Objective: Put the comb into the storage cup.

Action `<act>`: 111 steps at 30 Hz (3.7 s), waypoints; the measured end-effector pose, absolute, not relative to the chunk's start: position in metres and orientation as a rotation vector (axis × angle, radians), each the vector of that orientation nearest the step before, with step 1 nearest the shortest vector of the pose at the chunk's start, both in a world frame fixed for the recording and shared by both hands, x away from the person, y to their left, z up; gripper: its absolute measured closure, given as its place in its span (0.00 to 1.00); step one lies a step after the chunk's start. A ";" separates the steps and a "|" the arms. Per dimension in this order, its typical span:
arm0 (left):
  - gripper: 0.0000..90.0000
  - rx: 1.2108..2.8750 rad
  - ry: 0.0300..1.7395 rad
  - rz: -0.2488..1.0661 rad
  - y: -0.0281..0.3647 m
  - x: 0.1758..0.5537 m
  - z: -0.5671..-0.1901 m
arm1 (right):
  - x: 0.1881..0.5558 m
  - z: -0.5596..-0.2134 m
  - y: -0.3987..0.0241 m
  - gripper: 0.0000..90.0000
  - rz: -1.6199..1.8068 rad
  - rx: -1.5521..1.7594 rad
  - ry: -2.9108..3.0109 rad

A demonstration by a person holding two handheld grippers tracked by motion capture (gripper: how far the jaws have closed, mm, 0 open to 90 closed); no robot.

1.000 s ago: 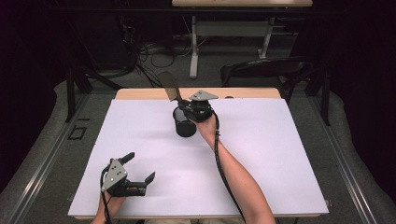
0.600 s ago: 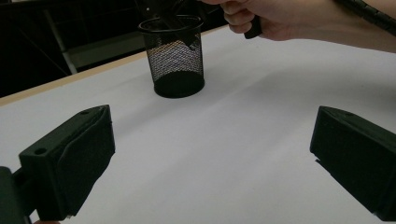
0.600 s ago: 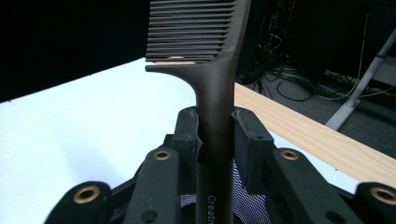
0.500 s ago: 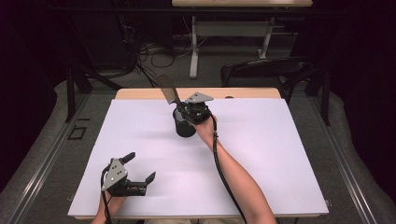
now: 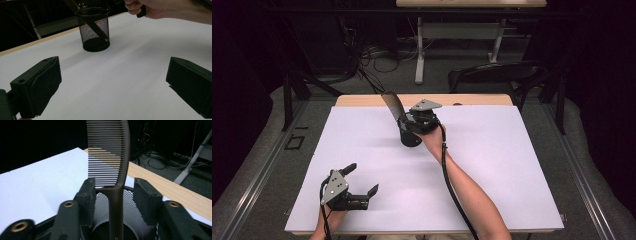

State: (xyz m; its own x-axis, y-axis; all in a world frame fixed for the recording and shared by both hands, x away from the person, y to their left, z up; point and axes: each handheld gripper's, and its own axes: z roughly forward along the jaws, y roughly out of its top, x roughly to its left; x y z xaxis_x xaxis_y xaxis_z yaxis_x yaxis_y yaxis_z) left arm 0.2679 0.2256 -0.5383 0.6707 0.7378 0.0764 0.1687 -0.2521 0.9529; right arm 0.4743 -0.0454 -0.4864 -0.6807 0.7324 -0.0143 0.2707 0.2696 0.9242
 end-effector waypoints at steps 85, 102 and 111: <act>0.00 1.785 0.733 0.640 0.223 0.268 -0.539 | 0.389 -0.477 -0.168 0.00 1.194 0.922 2.499; 0.00 1.787 0.735 0.642 0.223 0.268 -0.539 | 0.358 -0.477 -0.197 0.00 1.209 0.923 2.455; 0.00 1.788 0.735 0.646 0.222 0.268 -0.539 | 0.345 -0.479 -0.209 0.00 1.226 0.936 2.422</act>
